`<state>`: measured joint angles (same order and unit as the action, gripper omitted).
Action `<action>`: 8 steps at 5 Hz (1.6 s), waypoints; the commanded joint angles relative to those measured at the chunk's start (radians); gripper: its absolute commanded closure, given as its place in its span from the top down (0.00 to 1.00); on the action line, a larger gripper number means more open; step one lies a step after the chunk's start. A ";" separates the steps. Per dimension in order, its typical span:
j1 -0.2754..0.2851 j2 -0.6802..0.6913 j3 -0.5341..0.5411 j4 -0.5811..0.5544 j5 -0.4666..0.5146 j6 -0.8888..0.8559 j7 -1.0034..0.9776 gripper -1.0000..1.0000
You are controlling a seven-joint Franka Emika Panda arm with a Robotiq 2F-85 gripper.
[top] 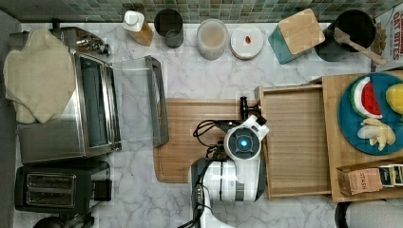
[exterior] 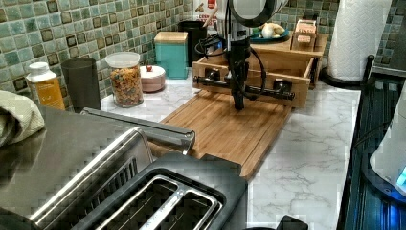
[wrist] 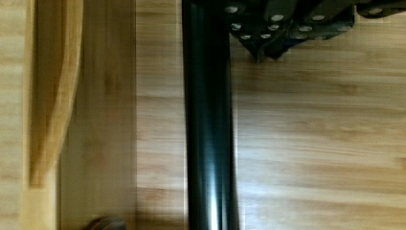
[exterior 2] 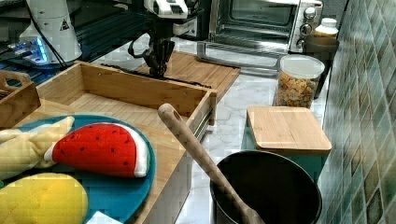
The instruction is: Close the drawer.
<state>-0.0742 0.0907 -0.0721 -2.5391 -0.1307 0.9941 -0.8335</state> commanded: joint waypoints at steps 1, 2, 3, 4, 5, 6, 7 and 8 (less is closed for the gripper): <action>-0.132 0.000 -0.109 0.153 0.070 0.039 -0.244 0.00; -0.192 0.054 -0.145 0.227 0.157 0.045 -0.425 0.00; -0.245 0.084 -0.180 0.307 0.181 0.018 -0.495 0.00; -0.254 0.105 -0.255 0.397 0.022 -0.022 -0.443 0.00; -0.282 0.147 -0.291 0.504 -0.020 -0.077 -0.484 0.00; -0.290 0.183 -0.319 0.505 -0.077 0.024 -0.377 0.00; -0.278 0.133 -0.336 0.428 -0.062 0.084 -0.382 0.00; -0.272 0.133 -0.342 0.428 -0.059 0.085 -0.384 0.00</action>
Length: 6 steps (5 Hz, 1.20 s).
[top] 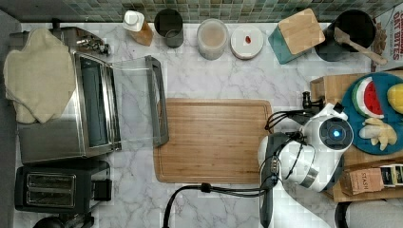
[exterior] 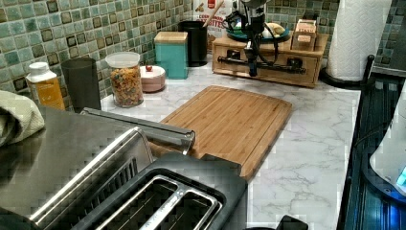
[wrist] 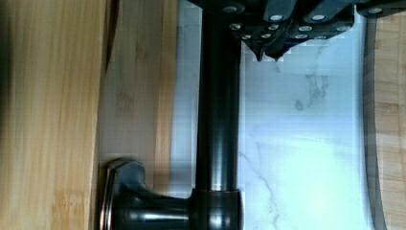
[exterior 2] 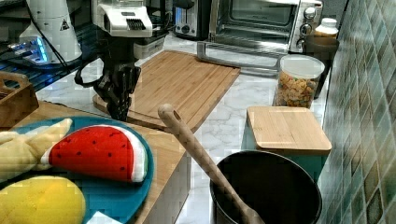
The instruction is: Close the drawer.
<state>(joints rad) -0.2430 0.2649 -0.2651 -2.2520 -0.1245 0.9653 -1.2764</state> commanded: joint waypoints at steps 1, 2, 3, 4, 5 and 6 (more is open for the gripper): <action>-0.076 -0.038 -0.177 0.141 -0.052 0.115 0.050 0.00; -0.079 -0.038 -0.173 0.141 -0.054 0.115 0.051 0.00; -0.071 -0.038 -0.181 0.141 -0.050 0.115 0.048 0.00; -0.070 -0.037 -0.182 0.140 -0.049 0.115 0.048 0.00; -0.064 -0.037 -0.188 0.140 -0.047 0.115 0.046 0.00; -0.062 -0.037 -0.190 0.140 -0.046 0.115 0.045 0.00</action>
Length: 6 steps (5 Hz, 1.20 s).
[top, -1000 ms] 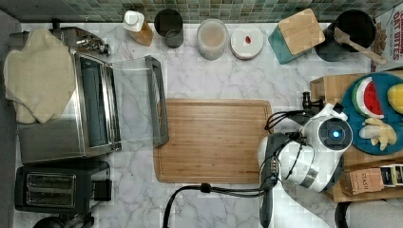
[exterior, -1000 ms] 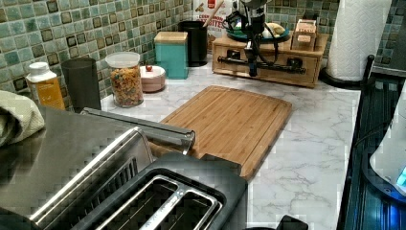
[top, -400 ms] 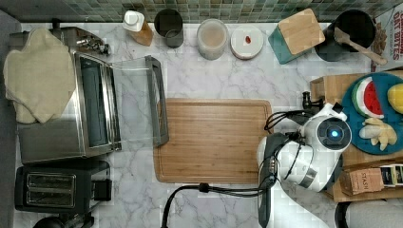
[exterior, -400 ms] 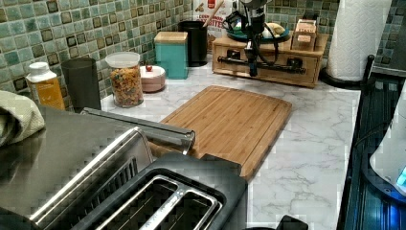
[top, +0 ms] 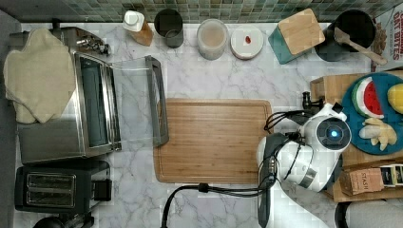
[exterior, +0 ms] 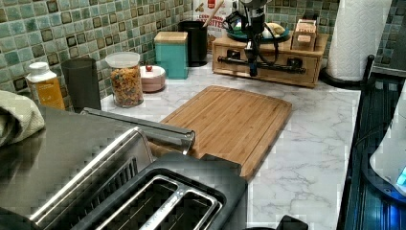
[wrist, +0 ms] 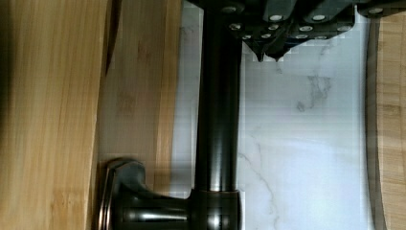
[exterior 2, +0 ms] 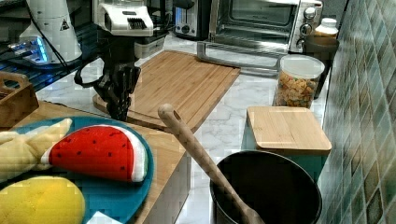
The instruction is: Close the drawer.
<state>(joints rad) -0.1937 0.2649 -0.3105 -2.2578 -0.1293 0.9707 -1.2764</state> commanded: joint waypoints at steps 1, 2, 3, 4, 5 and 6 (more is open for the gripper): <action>-0.101 -0.035 -0.156 0.146 -0.035 0.110 0.042 0.00; -0.098 -0.035 -0.158 0.146 -0.034 0.110 0.041 0.00; -0.091 -0.035 -0.165 0.146 -0.031 0.111 0.039 0.00; -0.090 -0.034 -0.166 0.146 -0.030 0.111 0.038 0.00; -0.090 -0.034 -0.166 0.146 -0.030 0.110 0.038 0.00; -0.090 -0.034 -0.167 0.146 -0.030 0.111 0.038 0.00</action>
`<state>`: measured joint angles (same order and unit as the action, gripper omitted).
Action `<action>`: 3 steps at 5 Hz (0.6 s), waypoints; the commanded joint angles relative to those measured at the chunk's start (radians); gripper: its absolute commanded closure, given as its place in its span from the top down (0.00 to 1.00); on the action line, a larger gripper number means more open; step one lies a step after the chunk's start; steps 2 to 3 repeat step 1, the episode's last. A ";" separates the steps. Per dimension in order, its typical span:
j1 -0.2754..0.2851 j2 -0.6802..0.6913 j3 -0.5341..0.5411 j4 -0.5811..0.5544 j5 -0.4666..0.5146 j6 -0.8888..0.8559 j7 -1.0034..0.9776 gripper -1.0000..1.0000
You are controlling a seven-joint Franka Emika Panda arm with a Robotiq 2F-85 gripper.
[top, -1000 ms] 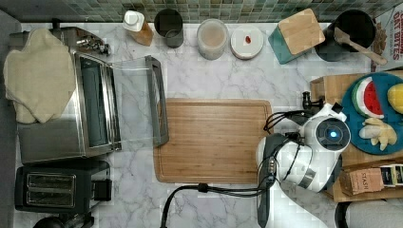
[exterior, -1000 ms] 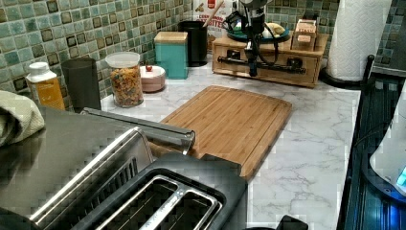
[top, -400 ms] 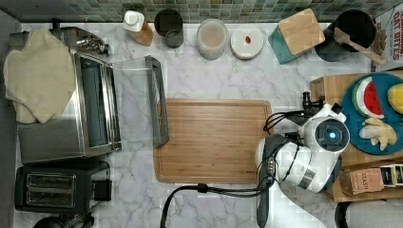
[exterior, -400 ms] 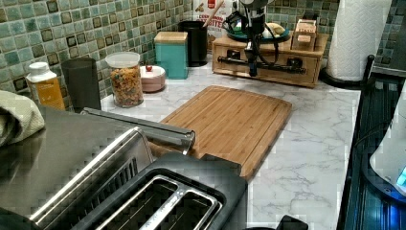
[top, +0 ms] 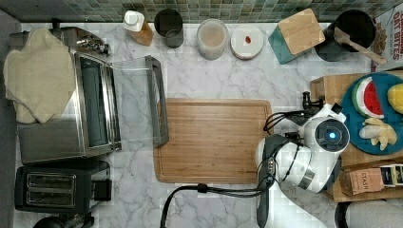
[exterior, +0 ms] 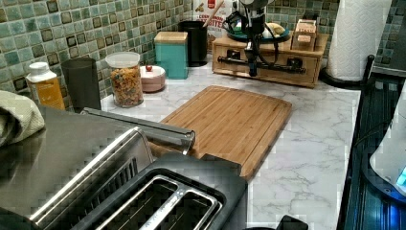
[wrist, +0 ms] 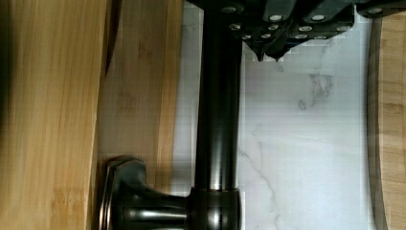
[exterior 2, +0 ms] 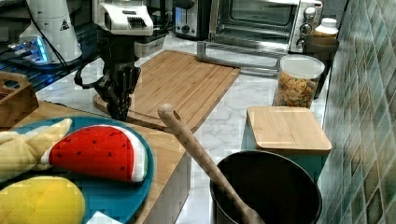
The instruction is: Close the drawer.
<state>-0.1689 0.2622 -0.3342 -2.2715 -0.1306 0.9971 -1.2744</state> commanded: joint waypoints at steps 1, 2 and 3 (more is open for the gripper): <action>-0.114 -0.032 -0.143 0.159 -0.028 0.084 0.036 0.00; -0.114 -0.032 -0.143 0.159 -0.028 0.084 0.036 0.00; -0.114 -0.032 -0.143 0.159 -0.028 0.084 0.036 0.00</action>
